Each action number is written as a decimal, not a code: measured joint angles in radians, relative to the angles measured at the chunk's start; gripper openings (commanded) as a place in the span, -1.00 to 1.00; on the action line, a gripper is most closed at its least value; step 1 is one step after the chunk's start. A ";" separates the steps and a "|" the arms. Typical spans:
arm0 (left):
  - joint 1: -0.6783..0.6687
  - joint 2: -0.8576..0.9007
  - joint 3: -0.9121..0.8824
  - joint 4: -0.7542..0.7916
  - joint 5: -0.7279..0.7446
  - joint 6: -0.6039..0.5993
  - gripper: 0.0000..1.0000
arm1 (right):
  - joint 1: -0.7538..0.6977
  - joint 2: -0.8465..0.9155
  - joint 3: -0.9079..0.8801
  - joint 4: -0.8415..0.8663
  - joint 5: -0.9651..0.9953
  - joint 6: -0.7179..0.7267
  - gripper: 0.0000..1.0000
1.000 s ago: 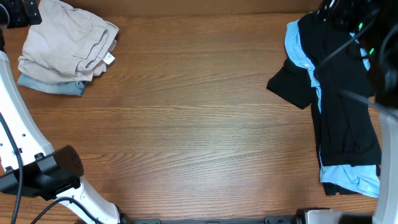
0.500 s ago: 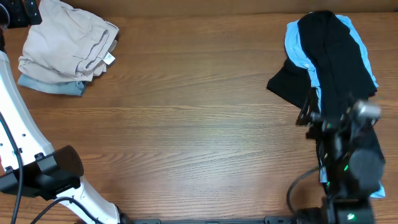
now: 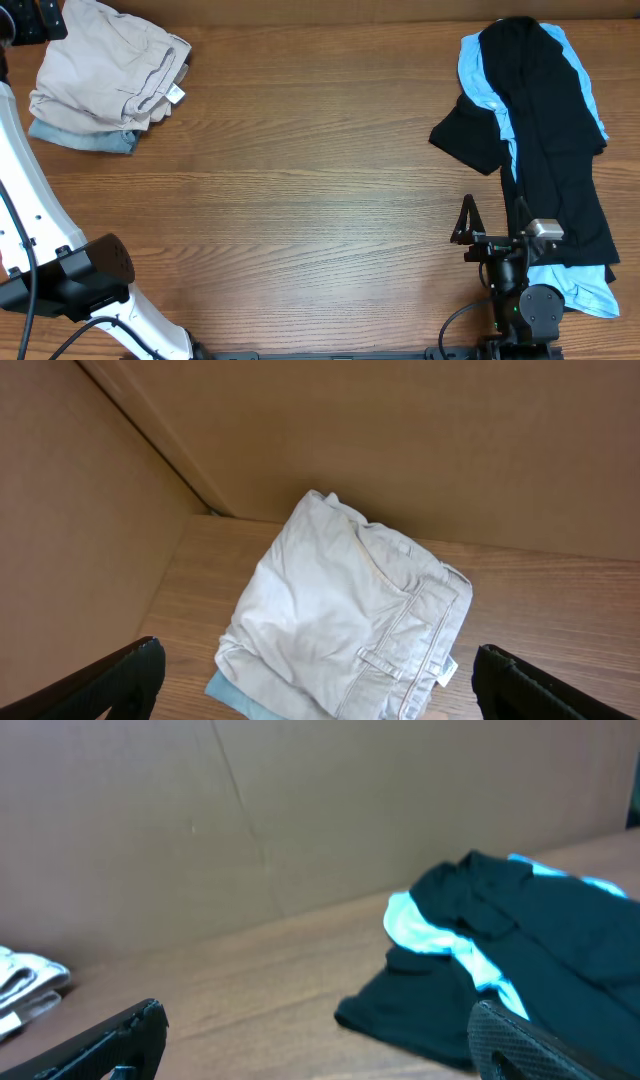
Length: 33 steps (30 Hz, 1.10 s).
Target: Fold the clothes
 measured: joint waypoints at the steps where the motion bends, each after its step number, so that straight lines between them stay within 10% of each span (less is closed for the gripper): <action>1: 0.000 0.000 0.000 0.000 0.000 0.000 0.99 | 0.000 -0.014 0.000 -0.029 0.000 0.004 1.00; 33: 0.000 0.000 0.000 0.000 0.000 0.000 1.00 | 0.000 -0.022 0.000 -0.067 -0.028 0.015 1.00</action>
